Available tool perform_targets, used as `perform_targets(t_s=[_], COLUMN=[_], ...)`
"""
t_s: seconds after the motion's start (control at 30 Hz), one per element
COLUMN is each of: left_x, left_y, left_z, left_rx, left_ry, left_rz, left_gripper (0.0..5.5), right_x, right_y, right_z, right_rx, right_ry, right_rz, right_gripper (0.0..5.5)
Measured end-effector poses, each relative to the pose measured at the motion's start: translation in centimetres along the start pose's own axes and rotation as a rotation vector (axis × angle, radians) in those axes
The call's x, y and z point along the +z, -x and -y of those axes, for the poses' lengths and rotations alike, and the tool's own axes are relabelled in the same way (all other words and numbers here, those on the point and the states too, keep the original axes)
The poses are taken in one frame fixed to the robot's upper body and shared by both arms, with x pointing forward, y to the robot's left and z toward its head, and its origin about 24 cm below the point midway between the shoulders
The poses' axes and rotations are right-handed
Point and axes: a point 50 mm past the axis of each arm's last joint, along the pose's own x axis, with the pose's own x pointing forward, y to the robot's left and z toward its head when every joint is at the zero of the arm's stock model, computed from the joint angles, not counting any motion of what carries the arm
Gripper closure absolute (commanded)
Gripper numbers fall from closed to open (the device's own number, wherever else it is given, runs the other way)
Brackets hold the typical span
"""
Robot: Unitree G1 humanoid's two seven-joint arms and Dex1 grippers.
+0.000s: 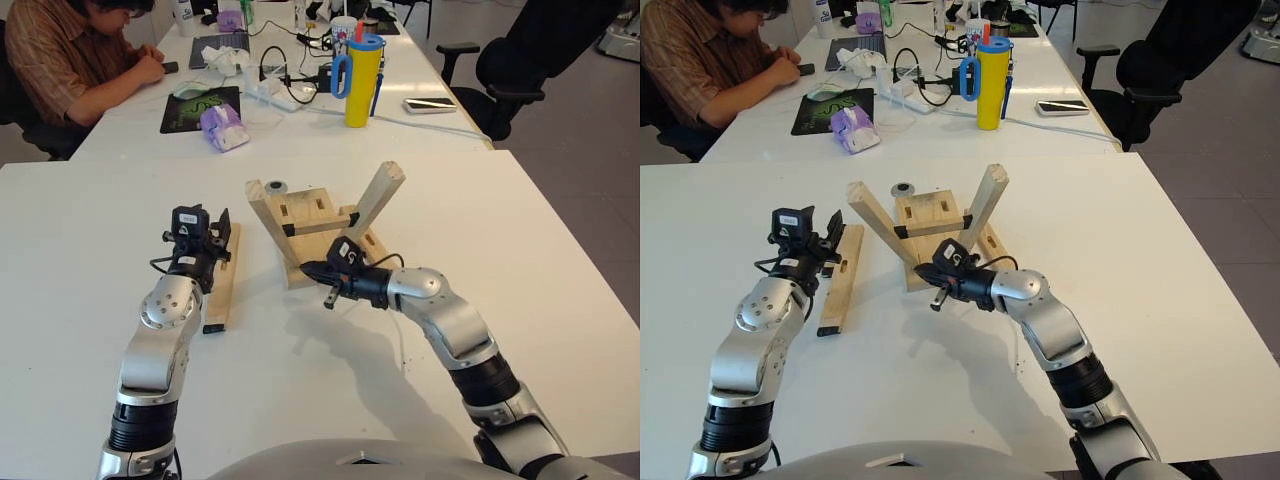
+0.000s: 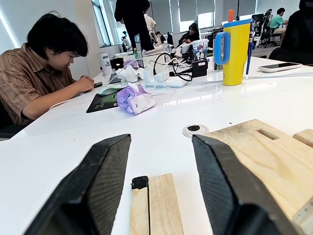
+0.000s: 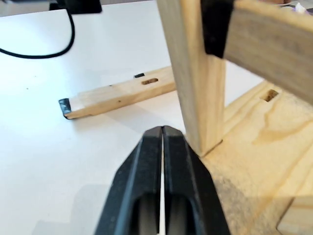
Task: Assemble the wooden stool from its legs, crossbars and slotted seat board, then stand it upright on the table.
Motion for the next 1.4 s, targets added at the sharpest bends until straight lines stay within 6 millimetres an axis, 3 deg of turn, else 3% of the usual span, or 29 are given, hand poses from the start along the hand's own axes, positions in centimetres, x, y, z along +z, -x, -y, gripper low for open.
perform_targets(t_s=[0.23,0.4,0.5,0.6,0.73,0.9,0.93,1.0,1.1,1.2,1.23,1.3,1.4], left_x=[0.0,0.4,0.4,0.3,0.3,2.2,2.6,2.9,3.3,3.2,3.1,2.2,1.5], left_y=[-0.6,-0.9,-0.9,-0.7,0.0,0.8,0.9,0.9,0.5,-0.4,-0.4,-0.7,-1.0], left_z=[1.0,1.5,1.5,1.7,1.6,0.5,0.5,0.4,0.8,2.8,2.9,2.3,2.5], left_rx=[-0.039,-0.049,-0.04,-0.025,-0.003,0.081,0.092,0.11,0.1,-0.003,0.001,0.032,-0.015], left_ry=[0.012,0.015,0.01,0.025,0.037,0.011,0.0,-0.015,-0.03,-0.037,-0.039,-0.091,-0.124], left_rz=[-0.008,0.006,0.008,0.008,0.013,0.129,0.15,0.168,0.187,0.168,0.163,0.103,0.057], left_gripper=[3.17,3.17,3.17,3.17,3.17,3.17,3.17,3.17,3.17,3.17,3.17,3.17,3.17], right_x=[2.6,3.0,1.8,-1.1,-2.2,-1.9,-1.0,0.5,2.3,4.2,4.3,3.8,1.7], right_y=[-4.3,-4.8,-3.1,-0.4,2.8,9.1,10.6,11.5,10.0,6.0,5.7,4.0,3.6], right_z=[1.4,1.6,0.1,-2.0,-3.0,2.1,3.7,5.3,6.4,5.1,4.9,3.8,3.4], right_rx=[-0.025,-0.062,-0.055,-0.073,-0.106,-0.588,-0.734,-0.865,-0.885,-0.713,-0.702,-0.651,-0.66], right_ry=[0.013,0.016,-0.056,-0.167,-0.243,-0.24,-0.189,-0.131,-0.093,0.016,0.032,0.058,0.032], right_rz=[0.101,0.131,0.125,0.048,0.024,0.122,0.173,0.241,0.291,0.291,0.284,0.193,0.079], right_gripper=[5.5,5.5,5.5,5.5,5.5,5.5,5.5,5.5,5.5,5.5,5.5,5.5,5.5])
